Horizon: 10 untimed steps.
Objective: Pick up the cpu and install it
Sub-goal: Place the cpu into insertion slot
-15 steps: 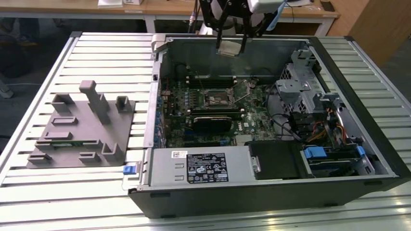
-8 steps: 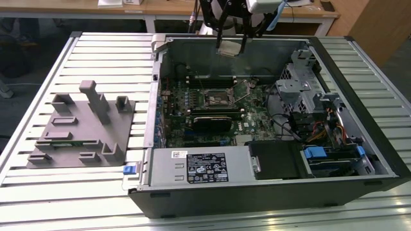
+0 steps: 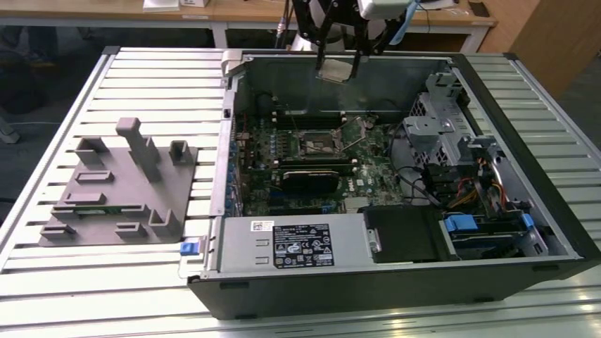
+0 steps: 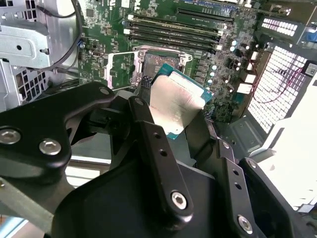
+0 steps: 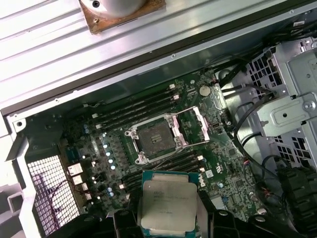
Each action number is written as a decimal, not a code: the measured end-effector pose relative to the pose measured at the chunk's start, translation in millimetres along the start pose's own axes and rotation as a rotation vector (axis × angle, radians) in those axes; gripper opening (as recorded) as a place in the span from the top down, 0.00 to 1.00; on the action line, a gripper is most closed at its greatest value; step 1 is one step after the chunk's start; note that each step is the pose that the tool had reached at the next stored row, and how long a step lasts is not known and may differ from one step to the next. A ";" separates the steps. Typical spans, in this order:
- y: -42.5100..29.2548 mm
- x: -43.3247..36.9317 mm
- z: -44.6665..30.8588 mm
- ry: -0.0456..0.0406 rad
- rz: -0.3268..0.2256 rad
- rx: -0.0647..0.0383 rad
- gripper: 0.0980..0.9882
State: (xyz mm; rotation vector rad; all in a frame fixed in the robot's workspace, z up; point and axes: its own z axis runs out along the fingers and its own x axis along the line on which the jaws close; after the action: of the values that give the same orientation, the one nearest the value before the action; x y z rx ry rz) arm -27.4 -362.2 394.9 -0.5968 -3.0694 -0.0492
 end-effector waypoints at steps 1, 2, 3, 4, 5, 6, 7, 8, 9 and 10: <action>0.0 0.0 0.0 -0.0001 0.003 0.000 0.52; 0.1 0.0 0.0 -0.0001 0.007 0.000 0.52; 0.1 0.0 0.0 -0.0003 0.010 0.000 0.52; 0.3 0.1 0.0 -0.0004 0.014 0.000 0.52; 0.6 0.2 0.0 -0.0006 0.019 0.000 0.52; 0.7 0.3 0.0 -0.0007 0.024 0.000 0.52; 0.8 0.3 0.0 -0.0008 0.028 0.000 0.52; 1.0 0.4 0.0 -0.0010 0.032 -0.001 0.52; 1.1 0.4 0.0 -0.0011 0.036 -0.001 0.52; 1.3 0.5 0.0 -0.0011 0.039 -0.001 0.52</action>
State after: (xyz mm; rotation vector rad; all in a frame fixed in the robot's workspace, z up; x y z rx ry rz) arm -27.4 -360.8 394.9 -0.6572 -3.0577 -0.0492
